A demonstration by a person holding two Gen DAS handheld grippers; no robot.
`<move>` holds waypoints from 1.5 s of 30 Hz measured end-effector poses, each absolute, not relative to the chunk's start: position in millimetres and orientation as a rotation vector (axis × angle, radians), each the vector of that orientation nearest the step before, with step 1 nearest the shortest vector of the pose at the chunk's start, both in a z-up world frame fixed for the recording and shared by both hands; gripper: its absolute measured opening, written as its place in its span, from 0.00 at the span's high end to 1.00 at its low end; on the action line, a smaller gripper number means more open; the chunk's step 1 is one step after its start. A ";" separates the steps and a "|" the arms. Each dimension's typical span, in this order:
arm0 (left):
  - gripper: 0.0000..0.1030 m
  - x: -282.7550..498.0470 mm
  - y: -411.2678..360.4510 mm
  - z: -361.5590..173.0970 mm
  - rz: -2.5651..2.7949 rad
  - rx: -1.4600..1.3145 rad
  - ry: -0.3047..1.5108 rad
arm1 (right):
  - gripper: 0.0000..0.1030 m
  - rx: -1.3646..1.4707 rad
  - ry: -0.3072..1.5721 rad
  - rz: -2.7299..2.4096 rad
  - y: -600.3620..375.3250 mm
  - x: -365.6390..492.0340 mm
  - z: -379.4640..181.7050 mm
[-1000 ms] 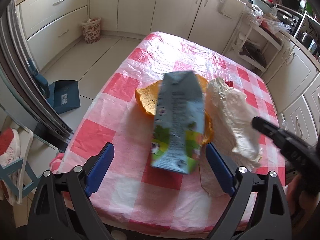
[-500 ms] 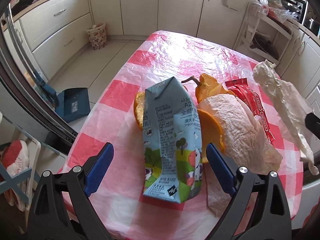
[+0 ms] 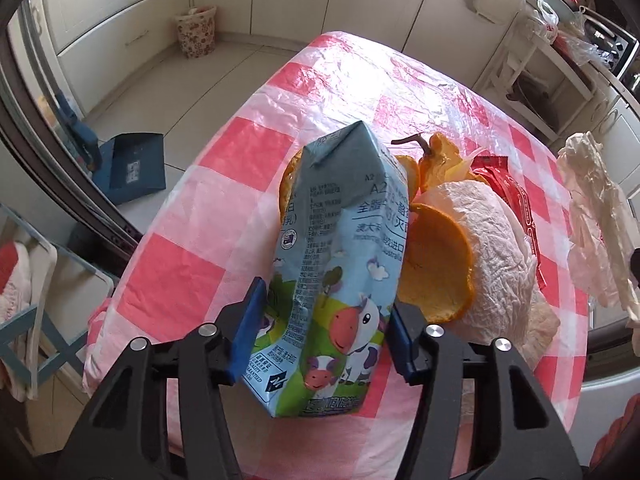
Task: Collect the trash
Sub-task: 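Grasp the milk carton with the left tool while right tool holds paper, then drop the paper into the yellow bin with the right tool while left carries carton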
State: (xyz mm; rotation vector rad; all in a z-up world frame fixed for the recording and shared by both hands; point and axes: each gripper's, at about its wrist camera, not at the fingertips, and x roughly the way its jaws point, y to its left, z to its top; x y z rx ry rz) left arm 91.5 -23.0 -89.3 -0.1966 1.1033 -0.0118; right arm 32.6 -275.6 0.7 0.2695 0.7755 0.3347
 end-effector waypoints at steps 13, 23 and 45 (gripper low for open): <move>0.69 74.8 -7.5 -57.8 -0.067 -0.281 0.971 | 0.92 0.274 0.754 0.324 -280.2 29.6 3.1; 0.70 65.5 -10.3 -35.9 -0.140 -0.310 0.871 | 0.92 0.280 0.736 0.314 -286.4 26.4 7.2; 0.70 44.2 -39.0 4.5 -0.283 -0.328 0.742 | 0.92 0.319 0.612 0.144 -368.0 -13.3 32.0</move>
